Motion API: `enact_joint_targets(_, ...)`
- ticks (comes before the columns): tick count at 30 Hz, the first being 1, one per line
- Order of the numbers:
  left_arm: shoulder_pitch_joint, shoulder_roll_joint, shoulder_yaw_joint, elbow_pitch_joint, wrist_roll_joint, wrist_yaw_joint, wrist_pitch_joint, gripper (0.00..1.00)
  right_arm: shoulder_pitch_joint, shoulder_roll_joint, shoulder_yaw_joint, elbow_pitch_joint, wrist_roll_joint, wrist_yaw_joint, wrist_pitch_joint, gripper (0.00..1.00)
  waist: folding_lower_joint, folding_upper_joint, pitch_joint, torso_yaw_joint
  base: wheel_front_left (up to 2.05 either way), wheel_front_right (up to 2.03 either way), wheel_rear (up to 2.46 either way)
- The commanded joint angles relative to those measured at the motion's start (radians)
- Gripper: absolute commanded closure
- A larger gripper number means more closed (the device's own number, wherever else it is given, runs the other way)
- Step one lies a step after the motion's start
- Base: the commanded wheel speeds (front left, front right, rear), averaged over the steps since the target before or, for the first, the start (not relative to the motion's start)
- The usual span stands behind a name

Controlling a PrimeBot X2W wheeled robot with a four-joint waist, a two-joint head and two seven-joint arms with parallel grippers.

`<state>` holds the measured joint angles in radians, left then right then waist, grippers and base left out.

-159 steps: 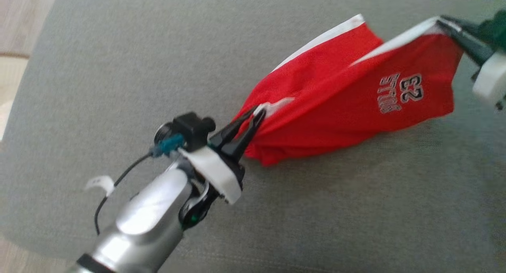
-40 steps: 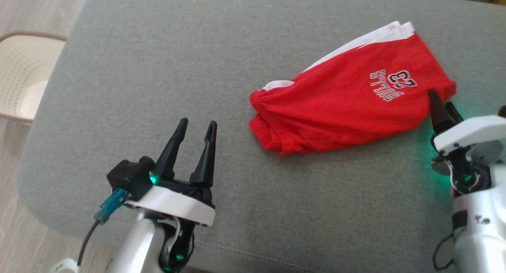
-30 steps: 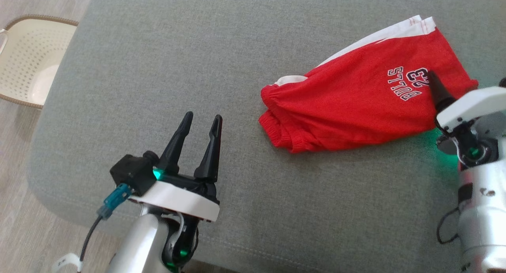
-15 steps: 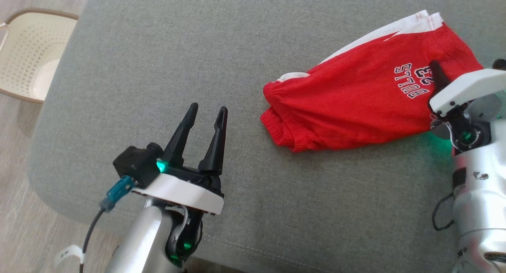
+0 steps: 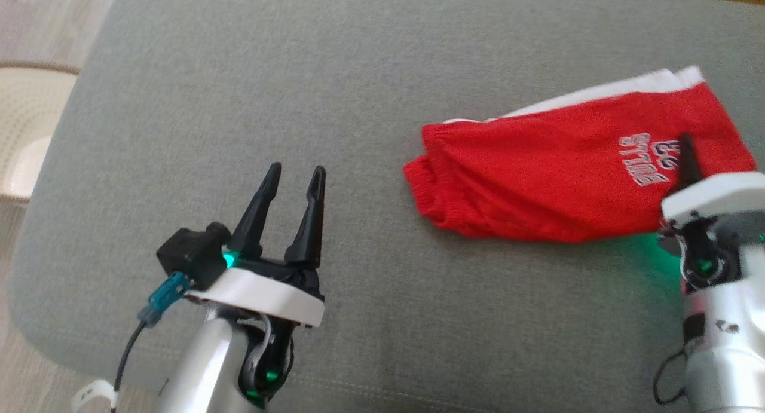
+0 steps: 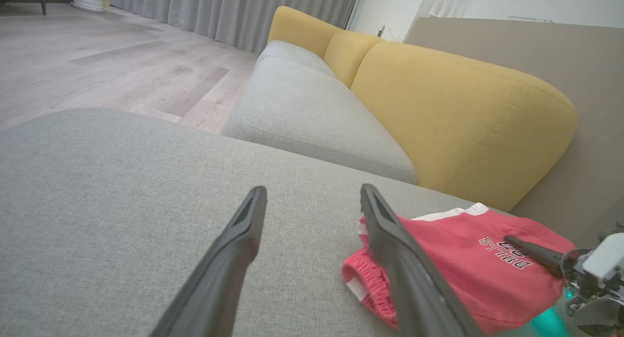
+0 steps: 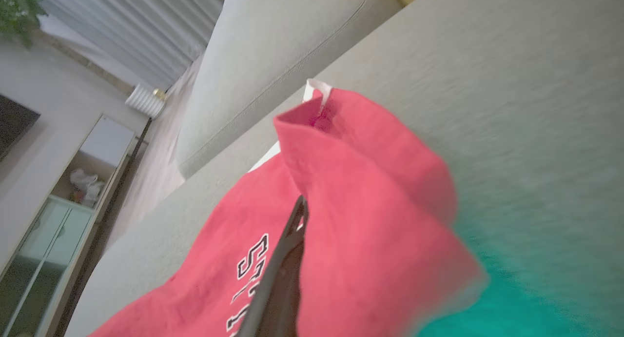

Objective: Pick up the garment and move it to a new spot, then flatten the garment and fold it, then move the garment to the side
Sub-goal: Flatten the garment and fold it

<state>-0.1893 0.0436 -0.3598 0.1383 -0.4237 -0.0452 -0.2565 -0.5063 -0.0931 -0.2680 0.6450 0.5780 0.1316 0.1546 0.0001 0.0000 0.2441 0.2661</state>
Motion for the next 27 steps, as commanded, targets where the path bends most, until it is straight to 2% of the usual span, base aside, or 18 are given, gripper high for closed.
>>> enact_joint_targets(1,-0.009,0.007,0.041,-0.027,0.007,-0.002,-0.005,0.0,-0.015,0.007,0.013,-0.046,-0.002,-0.001,-0.014,1.0,-0.0001,0.0,-0.018,-0.018,0.0,0.0,0.0)
enact_joint_targets(6,0.014,0.007,0.058,-0.02,0.017,-0.009,-0.005,0.0,0.085,0.027,-0.09,-0.088,-0.011,-0.001,-0.063,1.0,-0.0001,0.0,-0.064,-0.054,0.0,0.0,0.0)
enact_joint_targets(12,0.028,0.007,0.095,-0.023,0.032,-0.015,-0.005,0.0,0.179,0.042,-0.124,-0.154,0.007,-0.001,-0.07,1.0,-0.0001,0.0,-0.077,-0.087,0.0,0.0,0.0)
enact_joint_targets(15,0.028,0.007,0.1,-0.022,0.033,-0.021,-0.005,0.0,0.189,0.042,-0.073,-0.149,0.019,-0.001,-0.081,1.0,-0.0001,0.0,-0.075,-0.096,0.0,0.0,0.0)
enact_joint_targets(21,0.015,0.007,0.126,-0.056,-0.052,-0.019,-0.005,0.0,0.172,0.043,0.046,-0.202,0.031,-0.001,-0.128,1.0,-0.0001,0.0,-0.075,-0.093,0.0,0.0,0.0)
enact_joint_targets(24,0.01,0.007,0.137,-0.063,-0.062,-0.019,-0.005,0.0,0.164,0.043,0.092,-0.233,0.028,-0.001,-0.146,1.0,-0.0001,0.0,-0.08,-0.085,0.0,0.0,0.0)
enact_joint_targets(27,0.02,0.007,0.155,-0.058,-0.065,-0.018,-0.005,0.0,0.169,0.043,0.196,-0.279,0.038,-0.001,-0.159,1.0,-0.0001,0.0,-0.091,-0.074,0.0,0.0,0.0)
